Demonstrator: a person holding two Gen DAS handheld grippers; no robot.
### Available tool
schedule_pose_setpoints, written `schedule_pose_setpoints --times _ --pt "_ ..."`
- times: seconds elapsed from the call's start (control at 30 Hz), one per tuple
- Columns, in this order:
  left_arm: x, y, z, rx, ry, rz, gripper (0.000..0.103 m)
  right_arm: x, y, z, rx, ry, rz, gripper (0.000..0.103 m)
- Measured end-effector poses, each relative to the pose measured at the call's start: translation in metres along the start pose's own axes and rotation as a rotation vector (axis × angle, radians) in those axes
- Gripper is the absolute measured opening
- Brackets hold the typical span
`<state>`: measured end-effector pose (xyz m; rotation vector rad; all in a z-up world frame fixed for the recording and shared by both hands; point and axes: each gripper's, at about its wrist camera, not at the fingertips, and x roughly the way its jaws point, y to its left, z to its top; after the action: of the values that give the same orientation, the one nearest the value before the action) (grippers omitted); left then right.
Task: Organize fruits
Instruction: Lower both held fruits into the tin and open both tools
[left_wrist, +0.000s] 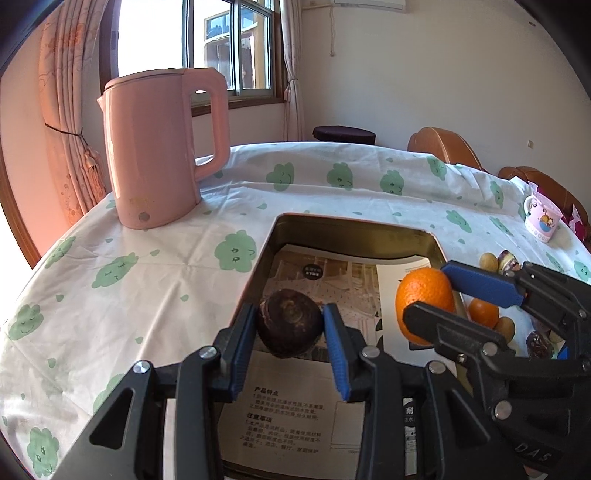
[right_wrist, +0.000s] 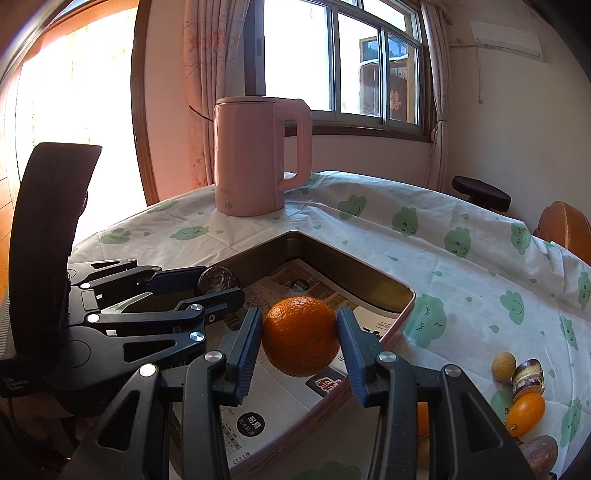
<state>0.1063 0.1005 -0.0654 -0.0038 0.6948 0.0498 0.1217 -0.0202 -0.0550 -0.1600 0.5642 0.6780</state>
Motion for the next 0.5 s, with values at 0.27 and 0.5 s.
schedule_pose_setpoints --times 0.27,0.5 --pt "-0.002 -0.001 0.0 0.006 -0.009 0.013 0.046 0.002 -0.005 0.0 0.027 0.005 0.003 0.045" --pt "-0.009 -0.002 -0.001 -0.008 -0.038 -0.005 0.058 -0.008 -0.01 -0.002 0.053 -0.032 -0.014 0.057"
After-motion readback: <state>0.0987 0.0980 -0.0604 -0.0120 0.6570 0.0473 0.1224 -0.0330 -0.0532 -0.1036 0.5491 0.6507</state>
